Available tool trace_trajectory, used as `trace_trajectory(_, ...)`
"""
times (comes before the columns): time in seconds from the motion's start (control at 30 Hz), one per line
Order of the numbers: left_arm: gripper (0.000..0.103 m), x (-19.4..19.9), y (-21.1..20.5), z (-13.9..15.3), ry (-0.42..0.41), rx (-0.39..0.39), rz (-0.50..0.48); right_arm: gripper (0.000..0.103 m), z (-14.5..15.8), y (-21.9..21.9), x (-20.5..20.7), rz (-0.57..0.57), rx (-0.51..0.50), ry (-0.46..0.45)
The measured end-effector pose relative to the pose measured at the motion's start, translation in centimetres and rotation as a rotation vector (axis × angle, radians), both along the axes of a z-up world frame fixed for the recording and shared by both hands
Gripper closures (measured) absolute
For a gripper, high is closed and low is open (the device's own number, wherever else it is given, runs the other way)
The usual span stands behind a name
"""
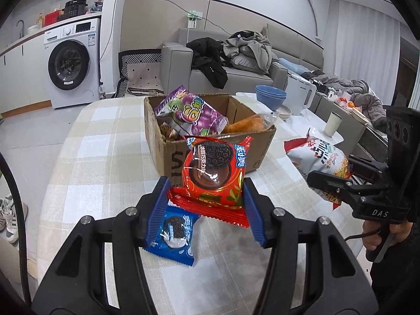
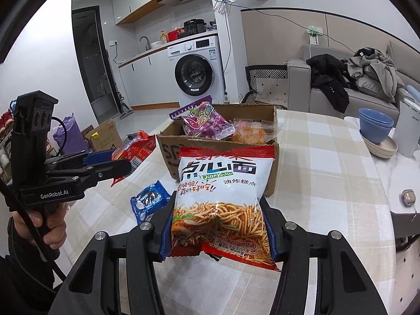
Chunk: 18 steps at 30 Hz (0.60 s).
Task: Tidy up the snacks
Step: 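Lift both held packs and carry them over the cardboard box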
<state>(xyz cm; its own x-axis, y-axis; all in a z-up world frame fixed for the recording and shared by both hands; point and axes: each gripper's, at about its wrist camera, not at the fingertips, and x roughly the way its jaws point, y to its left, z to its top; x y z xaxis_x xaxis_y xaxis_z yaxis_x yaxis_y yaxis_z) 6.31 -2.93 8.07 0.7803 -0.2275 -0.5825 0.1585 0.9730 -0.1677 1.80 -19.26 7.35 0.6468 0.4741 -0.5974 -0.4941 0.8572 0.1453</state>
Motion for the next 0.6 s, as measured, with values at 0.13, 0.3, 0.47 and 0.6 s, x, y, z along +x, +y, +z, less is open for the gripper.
trace_trajectory(0.13,0.051,0.3,0.0,1.0,-0.014,0.0,0.007,0.048,1.1,0.0,0.4,-0.009,0.0,-0.015)
trace_trajectory(0.3,0.051,1.5,-0.5,2.0,-0.025,0.002,0.015,0.048,2.5,0.2,0.7,-0.016,0.014,-0.038)
trace_trajectory(0.47,0.051,2.4,-0.4,3.2,-0.041,0.002,0.03,0.048,3.7,0.3,1.7,-0.033,0.034,-0.04)
trace_trajectory(0.6,0.051,3.2,-0.3,3.9,-0.046,0.004,0.037,0.048,4.5,0.4,2.9,-0.051,0.049,-0.03)
